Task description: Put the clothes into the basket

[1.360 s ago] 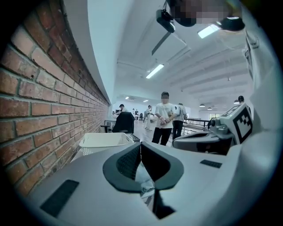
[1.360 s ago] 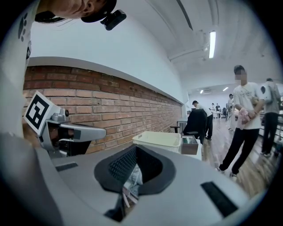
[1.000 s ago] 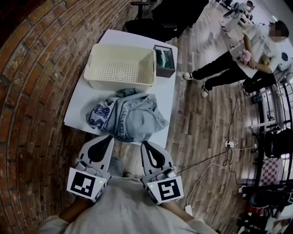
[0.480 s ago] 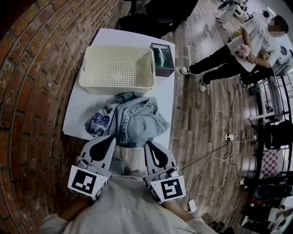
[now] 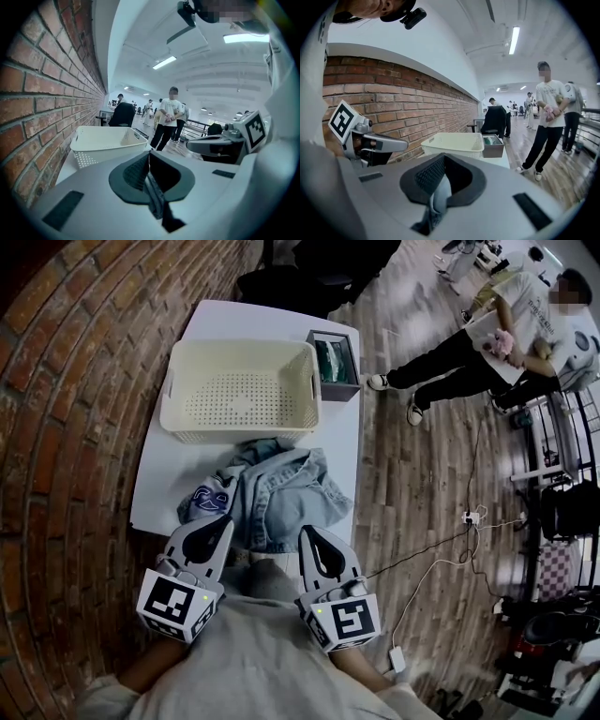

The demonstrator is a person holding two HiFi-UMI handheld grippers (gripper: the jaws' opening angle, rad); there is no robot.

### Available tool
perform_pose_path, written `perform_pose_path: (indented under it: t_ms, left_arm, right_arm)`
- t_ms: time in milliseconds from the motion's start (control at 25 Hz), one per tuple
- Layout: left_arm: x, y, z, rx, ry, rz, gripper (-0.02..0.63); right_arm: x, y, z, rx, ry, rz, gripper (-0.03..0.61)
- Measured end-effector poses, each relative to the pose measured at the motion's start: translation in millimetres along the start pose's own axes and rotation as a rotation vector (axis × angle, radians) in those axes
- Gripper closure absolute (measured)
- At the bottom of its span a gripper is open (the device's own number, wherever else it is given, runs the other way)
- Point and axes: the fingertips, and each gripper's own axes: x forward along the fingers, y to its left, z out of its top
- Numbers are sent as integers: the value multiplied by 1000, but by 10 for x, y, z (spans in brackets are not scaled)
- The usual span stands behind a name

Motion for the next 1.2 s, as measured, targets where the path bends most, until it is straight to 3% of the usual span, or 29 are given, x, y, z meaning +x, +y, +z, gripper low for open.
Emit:
perform_pose_path:
  t_ms: [560,760,1000,1200]
  left_arm:
    - [261,316,-201,-92,101,31,599]
    - [339,448,-326,-125,118,51,484]
    - [360,602,-507,-152,169,78,363]
    - [417,693,-581,-182,164,87,273]
  right_arm:
    - [381,-294,-131,-7,75,30,572]
    - [484,-369,-274,15,112,63,565]
    - [578,-450,-469,71,169,88,407]
    - [634,-544,-608,87,205,75,264]
